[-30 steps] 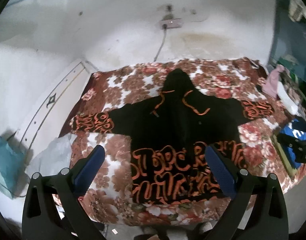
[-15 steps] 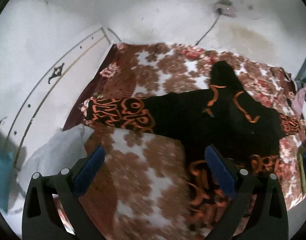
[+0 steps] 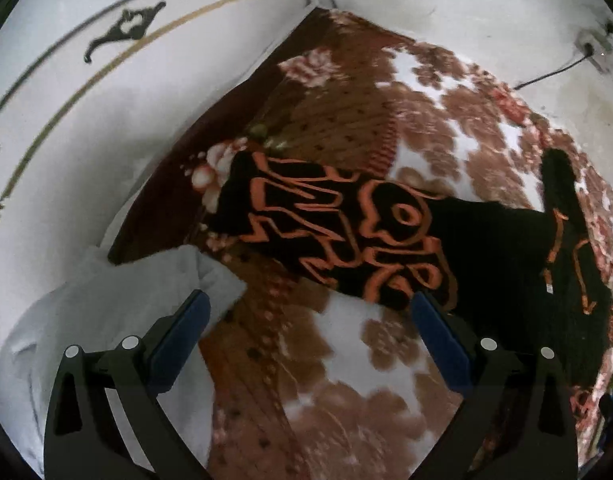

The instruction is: Fold large clothes

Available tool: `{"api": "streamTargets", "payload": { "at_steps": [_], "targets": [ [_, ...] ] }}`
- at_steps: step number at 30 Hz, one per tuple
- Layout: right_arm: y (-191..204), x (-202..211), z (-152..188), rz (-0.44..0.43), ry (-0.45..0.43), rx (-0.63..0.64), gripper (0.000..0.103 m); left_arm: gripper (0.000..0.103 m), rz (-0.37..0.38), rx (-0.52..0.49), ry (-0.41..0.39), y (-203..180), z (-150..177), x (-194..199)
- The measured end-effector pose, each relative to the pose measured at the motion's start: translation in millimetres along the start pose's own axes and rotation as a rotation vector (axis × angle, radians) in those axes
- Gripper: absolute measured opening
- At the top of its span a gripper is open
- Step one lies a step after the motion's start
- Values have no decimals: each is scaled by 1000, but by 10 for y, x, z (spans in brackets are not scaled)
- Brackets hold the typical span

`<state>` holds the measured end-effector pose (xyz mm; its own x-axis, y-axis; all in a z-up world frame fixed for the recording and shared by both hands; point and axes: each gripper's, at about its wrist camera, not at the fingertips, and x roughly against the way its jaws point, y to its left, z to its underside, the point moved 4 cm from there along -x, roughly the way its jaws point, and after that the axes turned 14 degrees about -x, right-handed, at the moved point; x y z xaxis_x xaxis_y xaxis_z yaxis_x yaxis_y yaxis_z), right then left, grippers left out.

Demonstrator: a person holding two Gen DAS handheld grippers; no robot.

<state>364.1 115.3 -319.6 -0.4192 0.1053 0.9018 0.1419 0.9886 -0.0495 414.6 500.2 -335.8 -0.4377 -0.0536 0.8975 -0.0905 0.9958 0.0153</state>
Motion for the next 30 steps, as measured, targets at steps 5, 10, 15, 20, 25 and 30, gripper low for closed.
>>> {"api": "streamTargets", "payload": {
  "at_steps": [5,10,15,20,25,30],
  "targets": [
    [438,-509,29,-1,33,-5,98,98,62,26,-44,299,-46,-565],
    [756,-1000,165,-73,94,62,98,98,48,53,-56,614,-119,-1109],
    [971,-1220,326,-85,28,248,98,98,100,122,0,820,-128,-1604],
    [1060,-1282,430,-83,-45,369,98,98,87,146,13,841,-96,-1792],
    [1035,-1411,441,-57,-61,373,98,63,52,72,3,662,-184,-1751],
    [1078,-1470,387,-47,-99,398,98,34,93,49,-70,551,-292,-1530]
  ]
}}
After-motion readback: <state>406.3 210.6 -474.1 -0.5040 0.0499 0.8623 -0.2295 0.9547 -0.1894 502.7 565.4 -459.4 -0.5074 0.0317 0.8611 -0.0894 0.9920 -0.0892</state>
